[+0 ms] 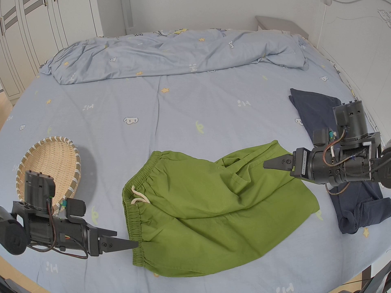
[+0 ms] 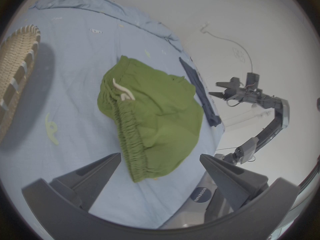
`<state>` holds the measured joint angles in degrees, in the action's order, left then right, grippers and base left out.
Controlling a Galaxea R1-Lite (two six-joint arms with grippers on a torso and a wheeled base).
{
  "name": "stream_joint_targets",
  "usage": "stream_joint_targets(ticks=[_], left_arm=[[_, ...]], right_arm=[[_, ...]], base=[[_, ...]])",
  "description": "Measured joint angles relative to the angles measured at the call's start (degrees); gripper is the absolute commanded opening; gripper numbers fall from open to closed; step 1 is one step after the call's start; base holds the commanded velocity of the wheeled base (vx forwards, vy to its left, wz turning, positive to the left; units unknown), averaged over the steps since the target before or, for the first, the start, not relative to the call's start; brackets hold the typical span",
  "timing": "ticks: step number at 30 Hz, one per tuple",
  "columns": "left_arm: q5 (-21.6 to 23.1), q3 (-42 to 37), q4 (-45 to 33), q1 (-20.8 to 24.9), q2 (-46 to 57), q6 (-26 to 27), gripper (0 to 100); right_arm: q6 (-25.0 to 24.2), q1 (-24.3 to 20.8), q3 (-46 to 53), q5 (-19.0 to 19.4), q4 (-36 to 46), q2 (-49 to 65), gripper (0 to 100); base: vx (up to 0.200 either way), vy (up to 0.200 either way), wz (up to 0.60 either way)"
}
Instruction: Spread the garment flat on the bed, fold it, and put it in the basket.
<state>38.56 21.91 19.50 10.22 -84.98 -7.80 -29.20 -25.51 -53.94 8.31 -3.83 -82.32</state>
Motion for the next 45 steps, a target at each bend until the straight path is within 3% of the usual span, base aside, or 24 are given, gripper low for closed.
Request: stream_joint_targets(ticks=[11,37,38,45], left_arm=[[-0.79,4.05,1.79,-2.34,-12.18,2.56,100],[1.04,7.19,1.78,5.11,-18.87,1.76,100],[1.05,7.06,1.76,5.13,-18.93,1.78,0],[1.05,6.25,1.76,5.07,-18.60,1.76,0]], right_arm=[[-0.39,1.43,3.07,0.71,-0.57,3.79,100],[0.35,1.43,6.70,0.63,-7.34,4.16,100],[0.40,1.43,6.73,0.63,-7.33,4.16,100],[0.44,1.49,6.75,0.68,-7.33,4.18,100]], base=[[0.000,0.000,0.00],[0.000,0.000,0.00],[0.000,0.000,0.00],[0.000,0.000,0.00]])
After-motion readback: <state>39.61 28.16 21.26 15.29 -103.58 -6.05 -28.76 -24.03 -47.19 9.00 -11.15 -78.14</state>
